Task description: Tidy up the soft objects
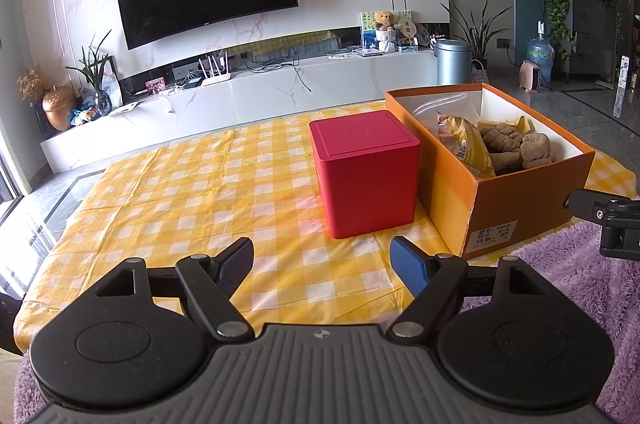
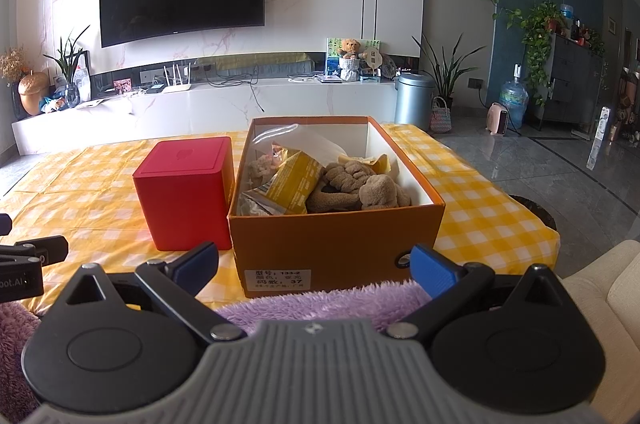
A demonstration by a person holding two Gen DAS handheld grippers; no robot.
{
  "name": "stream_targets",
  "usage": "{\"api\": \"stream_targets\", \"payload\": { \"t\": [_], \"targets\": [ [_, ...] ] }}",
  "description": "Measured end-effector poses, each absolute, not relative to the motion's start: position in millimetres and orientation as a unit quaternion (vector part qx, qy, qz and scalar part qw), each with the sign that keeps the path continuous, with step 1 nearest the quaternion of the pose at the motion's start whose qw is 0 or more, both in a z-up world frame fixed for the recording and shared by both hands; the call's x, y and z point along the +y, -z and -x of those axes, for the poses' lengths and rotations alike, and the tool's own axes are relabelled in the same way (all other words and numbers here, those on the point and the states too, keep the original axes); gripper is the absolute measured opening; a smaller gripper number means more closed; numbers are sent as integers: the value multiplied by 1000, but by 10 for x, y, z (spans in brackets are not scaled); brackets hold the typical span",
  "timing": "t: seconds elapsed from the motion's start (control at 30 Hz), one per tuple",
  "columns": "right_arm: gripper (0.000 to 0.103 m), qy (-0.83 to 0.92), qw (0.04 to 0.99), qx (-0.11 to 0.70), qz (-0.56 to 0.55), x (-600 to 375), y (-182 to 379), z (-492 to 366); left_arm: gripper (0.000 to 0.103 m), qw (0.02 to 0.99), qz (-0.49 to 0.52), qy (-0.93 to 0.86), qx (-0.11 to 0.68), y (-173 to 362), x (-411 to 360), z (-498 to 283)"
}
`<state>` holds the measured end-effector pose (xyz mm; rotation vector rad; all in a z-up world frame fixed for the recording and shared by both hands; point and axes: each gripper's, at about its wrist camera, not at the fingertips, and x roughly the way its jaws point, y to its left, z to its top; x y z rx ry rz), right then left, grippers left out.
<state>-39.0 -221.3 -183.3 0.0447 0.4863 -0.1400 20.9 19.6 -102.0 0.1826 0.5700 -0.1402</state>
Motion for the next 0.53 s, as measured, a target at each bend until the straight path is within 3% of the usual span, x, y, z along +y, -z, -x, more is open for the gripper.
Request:
{"api": "stream_targets", "payload": {
  "t": [0.53],
  "targets": [
    [100,69,968,240,-22,-2212,1843,390,91,954,-89,69,279,1013,204,-206]
  ]
}}
